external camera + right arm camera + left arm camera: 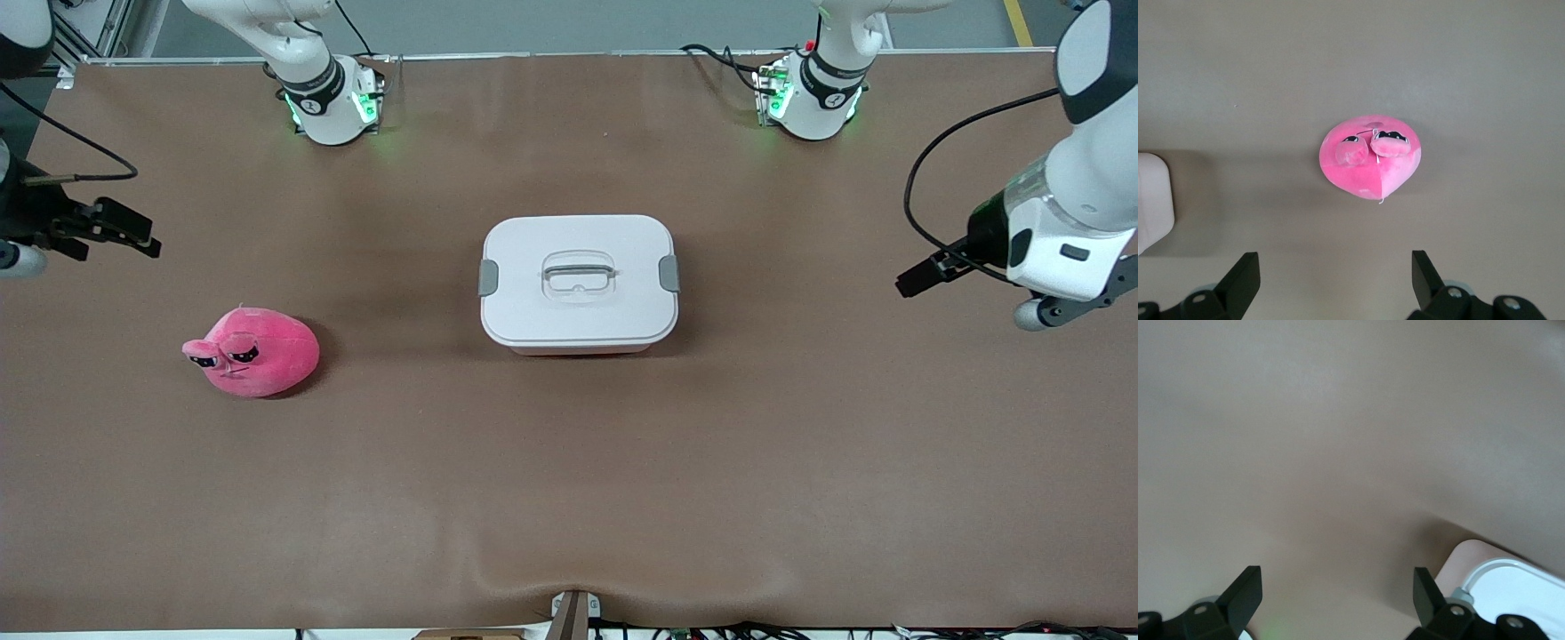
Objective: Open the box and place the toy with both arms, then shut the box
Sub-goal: 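Reach the right gripper to the pink toy while the left gripper reaches the lid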
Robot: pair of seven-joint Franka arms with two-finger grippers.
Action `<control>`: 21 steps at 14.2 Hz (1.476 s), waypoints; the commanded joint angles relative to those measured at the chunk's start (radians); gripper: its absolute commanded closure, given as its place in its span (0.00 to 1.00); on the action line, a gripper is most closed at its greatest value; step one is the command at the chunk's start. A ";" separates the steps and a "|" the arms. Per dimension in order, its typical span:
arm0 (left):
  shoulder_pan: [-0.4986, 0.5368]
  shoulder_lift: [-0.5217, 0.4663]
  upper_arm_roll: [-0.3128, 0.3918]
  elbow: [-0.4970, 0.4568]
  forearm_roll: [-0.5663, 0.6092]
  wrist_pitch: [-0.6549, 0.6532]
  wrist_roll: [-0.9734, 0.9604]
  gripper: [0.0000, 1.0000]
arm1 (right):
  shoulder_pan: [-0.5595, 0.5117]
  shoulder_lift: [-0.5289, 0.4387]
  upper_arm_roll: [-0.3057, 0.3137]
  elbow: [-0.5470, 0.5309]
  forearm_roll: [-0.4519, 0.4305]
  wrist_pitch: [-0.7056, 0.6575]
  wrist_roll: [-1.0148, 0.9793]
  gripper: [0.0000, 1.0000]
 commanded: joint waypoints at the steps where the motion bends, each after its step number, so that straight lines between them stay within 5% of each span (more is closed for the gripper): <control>1: 0.003 0.023 -0.030 0.028 -0.019 0.002 -0.090 0.00 | -0.010 -0.014 0.004 -0.071 -0.007 0.077 -0.023 0.00; 11: -0.110 0.071 -0.034 0.028 -0.014 0.023 -0.417 0.00 | -0.005 -0.002 0.003 -0.308 -0.016 0.391 -0.103 0.00; 17: -0.184 0.106 -0.033 0.028 -0.007 0.065 -0.625 0.00 | 0.033 0.083 0.006 -0.312 -0.176 0.491 -0.170 0.00; 21: -0.242 0.134 -0.033 0.026 -0.004 0.103 -0.761 0.00 | 0.045 0.164 0.006 -0.311 -0.176 0.559 -0.282 0.00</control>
